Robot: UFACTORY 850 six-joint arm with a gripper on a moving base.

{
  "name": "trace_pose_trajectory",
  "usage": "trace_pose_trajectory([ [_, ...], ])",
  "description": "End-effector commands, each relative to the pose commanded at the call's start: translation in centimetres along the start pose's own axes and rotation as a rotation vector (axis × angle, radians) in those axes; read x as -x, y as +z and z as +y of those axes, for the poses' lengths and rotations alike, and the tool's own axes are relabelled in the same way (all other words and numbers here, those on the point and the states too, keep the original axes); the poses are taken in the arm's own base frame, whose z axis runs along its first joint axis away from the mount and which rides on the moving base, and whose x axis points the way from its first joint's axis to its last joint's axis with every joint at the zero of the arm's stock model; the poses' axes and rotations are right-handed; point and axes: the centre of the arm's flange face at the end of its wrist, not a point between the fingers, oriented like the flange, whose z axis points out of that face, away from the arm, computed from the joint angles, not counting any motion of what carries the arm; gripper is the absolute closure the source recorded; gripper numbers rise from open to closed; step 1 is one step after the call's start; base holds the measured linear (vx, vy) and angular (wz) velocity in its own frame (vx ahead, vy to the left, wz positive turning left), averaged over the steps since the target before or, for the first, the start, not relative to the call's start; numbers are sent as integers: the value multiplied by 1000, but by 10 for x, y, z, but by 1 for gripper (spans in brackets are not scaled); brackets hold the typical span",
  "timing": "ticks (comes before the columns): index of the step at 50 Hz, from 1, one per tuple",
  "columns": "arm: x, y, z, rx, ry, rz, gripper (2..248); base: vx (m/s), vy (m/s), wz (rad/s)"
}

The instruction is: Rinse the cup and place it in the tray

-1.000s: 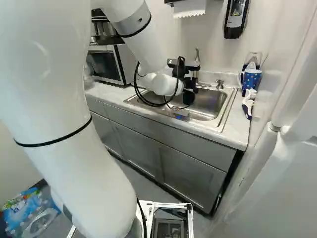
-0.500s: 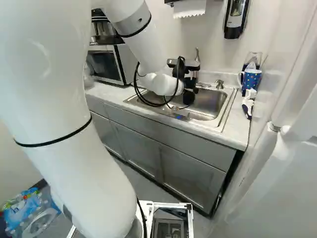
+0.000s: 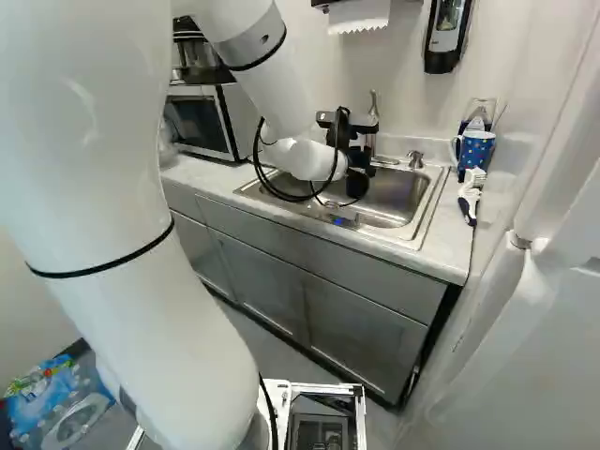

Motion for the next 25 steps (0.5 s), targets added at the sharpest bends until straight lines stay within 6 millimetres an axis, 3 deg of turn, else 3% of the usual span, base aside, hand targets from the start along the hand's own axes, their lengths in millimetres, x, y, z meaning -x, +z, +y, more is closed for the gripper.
trace_pose_trajectory([
  [25,0,0,0,0,0,0,124,0,0,0],
])
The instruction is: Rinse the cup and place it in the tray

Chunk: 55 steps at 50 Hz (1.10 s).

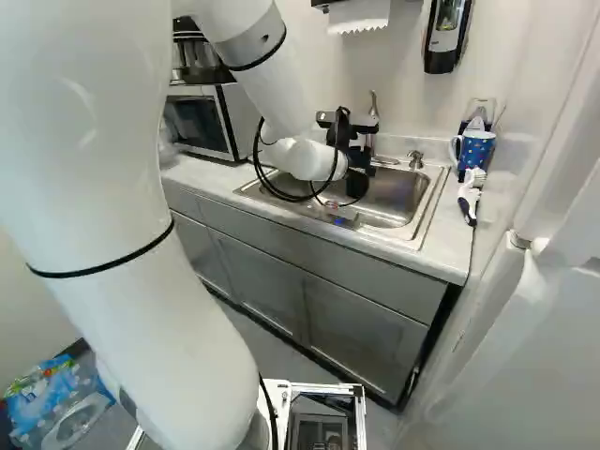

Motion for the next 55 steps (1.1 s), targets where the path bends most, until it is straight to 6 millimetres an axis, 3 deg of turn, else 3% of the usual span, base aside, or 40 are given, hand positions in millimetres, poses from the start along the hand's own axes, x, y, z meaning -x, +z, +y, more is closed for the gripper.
trace_pose_trajectory([
  [55,1,-2,-7,-12,-5,-1,124,0,0,0],
])
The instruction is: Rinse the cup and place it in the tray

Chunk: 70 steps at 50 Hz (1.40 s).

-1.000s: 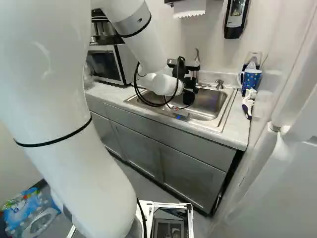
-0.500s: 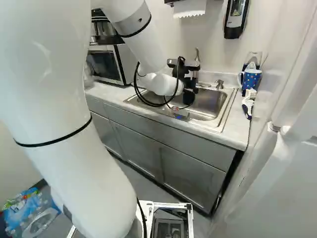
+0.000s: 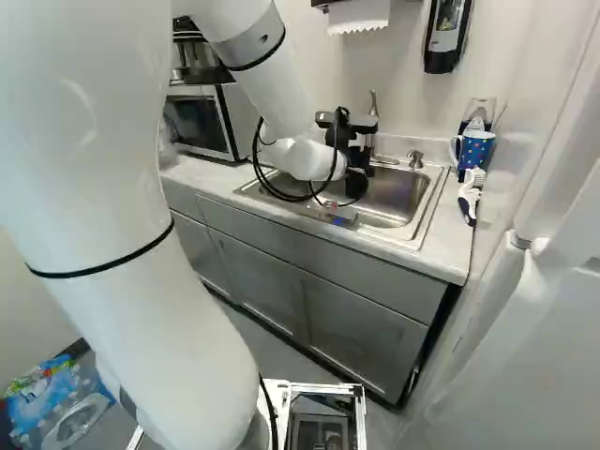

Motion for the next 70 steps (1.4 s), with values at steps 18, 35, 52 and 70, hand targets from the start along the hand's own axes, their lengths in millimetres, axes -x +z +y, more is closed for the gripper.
trace_pose_trajectory([
  [18,3,-4,-27,-51,-22,-2,124,0,0,0],
  [35,0,-9,-54,-102,-42,6,124,0,0,0],
  [52,-15,-15,-83,-156,-60,41,124,0,0,0],
  [70,-37,-11,-108,-199,-71,78,124,0,0,0],
])
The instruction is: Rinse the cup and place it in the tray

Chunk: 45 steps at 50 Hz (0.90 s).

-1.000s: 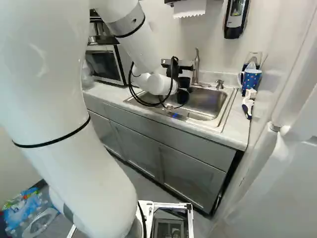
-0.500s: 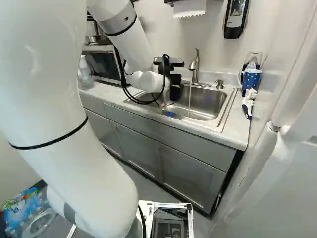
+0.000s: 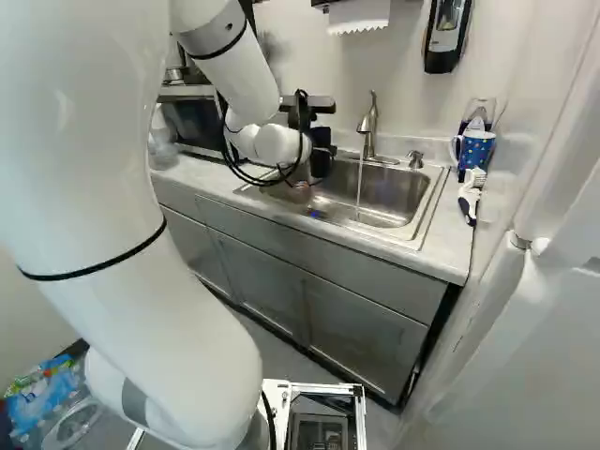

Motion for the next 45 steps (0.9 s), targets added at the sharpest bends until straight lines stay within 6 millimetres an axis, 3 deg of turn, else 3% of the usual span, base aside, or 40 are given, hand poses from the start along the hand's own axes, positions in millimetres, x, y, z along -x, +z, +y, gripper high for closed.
trace_pose_trajectory([
  [15,-16,9,-15,-26,-7,1,124,0,0,0],
  [45,-41,-6,-16,-29,-5,4,124,0,0,0],
])
